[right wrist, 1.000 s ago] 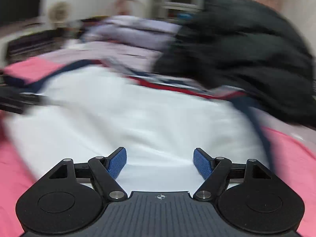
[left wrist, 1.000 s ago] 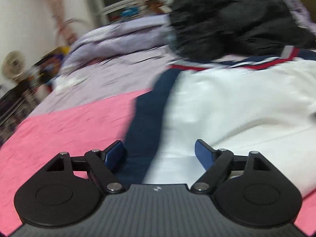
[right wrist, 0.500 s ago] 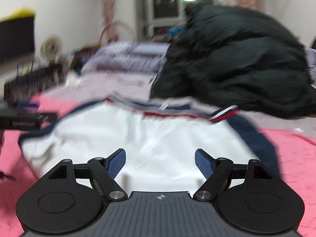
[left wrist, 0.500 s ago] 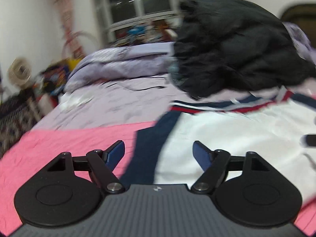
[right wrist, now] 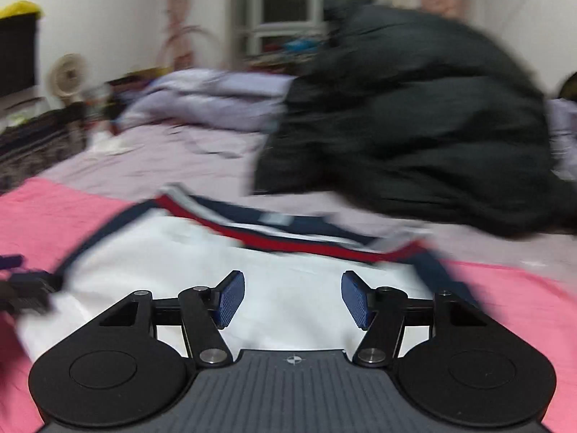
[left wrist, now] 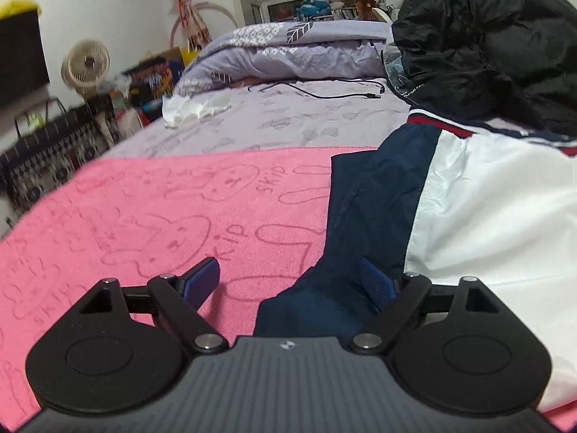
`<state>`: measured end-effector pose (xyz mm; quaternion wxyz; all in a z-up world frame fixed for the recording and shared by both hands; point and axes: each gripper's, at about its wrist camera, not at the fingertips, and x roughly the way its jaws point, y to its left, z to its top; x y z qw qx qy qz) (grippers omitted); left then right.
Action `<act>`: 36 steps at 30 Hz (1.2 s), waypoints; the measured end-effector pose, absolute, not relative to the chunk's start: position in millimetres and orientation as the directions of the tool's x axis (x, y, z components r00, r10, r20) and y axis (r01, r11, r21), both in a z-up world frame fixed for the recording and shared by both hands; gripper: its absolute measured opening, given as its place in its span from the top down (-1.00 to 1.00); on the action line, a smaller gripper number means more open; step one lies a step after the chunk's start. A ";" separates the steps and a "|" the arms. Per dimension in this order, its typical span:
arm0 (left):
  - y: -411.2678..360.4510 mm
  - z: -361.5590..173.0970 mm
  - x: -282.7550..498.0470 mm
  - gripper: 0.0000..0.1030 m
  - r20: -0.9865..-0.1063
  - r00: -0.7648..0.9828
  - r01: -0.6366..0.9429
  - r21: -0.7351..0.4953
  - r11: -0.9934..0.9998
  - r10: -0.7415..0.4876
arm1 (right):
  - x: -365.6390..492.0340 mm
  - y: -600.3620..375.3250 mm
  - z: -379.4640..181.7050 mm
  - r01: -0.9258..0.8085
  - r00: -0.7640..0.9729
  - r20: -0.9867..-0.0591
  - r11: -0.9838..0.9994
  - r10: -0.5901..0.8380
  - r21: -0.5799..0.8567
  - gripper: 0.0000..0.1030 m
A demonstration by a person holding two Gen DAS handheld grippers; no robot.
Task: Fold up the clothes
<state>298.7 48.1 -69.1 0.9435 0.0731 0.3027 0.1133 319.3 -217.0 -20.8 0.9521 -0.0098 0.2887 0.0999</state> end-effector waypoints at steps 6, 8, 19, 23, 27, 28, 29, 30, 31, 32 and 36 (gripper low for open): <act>47.2 -69.4 294.3 -0.69 -0.552 0.795 -0.162 0.208 0.965 0.252 | 429.1 -176.1 -65.4 -0.133 0.721 -0.678 0.989 0.139 0.061 -0.21; 45.0 -70.2 294.7 -0.69 -0.547 0.795 -0.162 0.223 0.961 0.261 | 436.0 -168.1 -59.8 -0.142 0.724 -0.680 0.990 0.117 0.020 -0.22; 47.1 -69.3 295.9 -0.78 -0.558 0.787 -0.168 0.215 0.962 0.262 | 280.6 -192.7 -58.0 -0.215 0.761 -0.633 0.976 0.141 -0.041 -0.41; 52.3 -66.5 298.3 -0.78 -0.583 0.774 -0.168 0.185 0.968 0.246 | 232.5 -226.1 -44.0 -0.181 0.768 -0.614 0.982 0.180 0.061 -0.49; 46.8 -46.7 297.7 -0.76 -0.610 0.749 -0.173 0.193 0.966 0.256 | 216.3 -256.8 -44.7 -0.105 0.719 -0.675 0.986 0.166 0.131 -0.48; 42.8 -36.6 291.7 -0.76 -0.590 0.768 -0.174 0.185 0.967 0.251 | 207.5 -266.7 -36.0 -0.078 0.737 -0.654 0.982 0.173 0.172 -0.47; 35.9 -26.1 284.8 -0.76 -0.568 0.792 -0.156 0.165 0.974 0.223 | 195.3 -278.8 -26.5 -0.049 0.772 -0.610 0.974 0.178 0.223 -0.47; 27.9 -15.7 278.0 -0.77 -0.547 0.816 -0.131 0.142 0.981 0.188 | 183.3 -291.7 -18.8 -0.009 0.804 -0.570 0.962 0.170 0.274 -0.50; 20.0 -5.3 271.2 -0.80 -0.524 0.838 -0.106 0.120 0.987 0.153 | 171.3 -306.2 -14.3 0.051 0.831 -0.538 0.944 0.140 0.326 -0.52; 8.3 2.4 266.4 -0.80 -0.511 0.852 -0.069 0.108 0.992 0.115 | 160.3 -320.5 -11.6 0.113 0.852 -0.513 0.922 0.102 0.371 -0.52; -58.7 0.9 250.6 -0.84 -0.499 0.867 0.113 0.154 0.982 -0.022 | 140.8 -369.4 -30.7 0.325 0.848 -0.529 0.819 -0.032 0.472 -0.52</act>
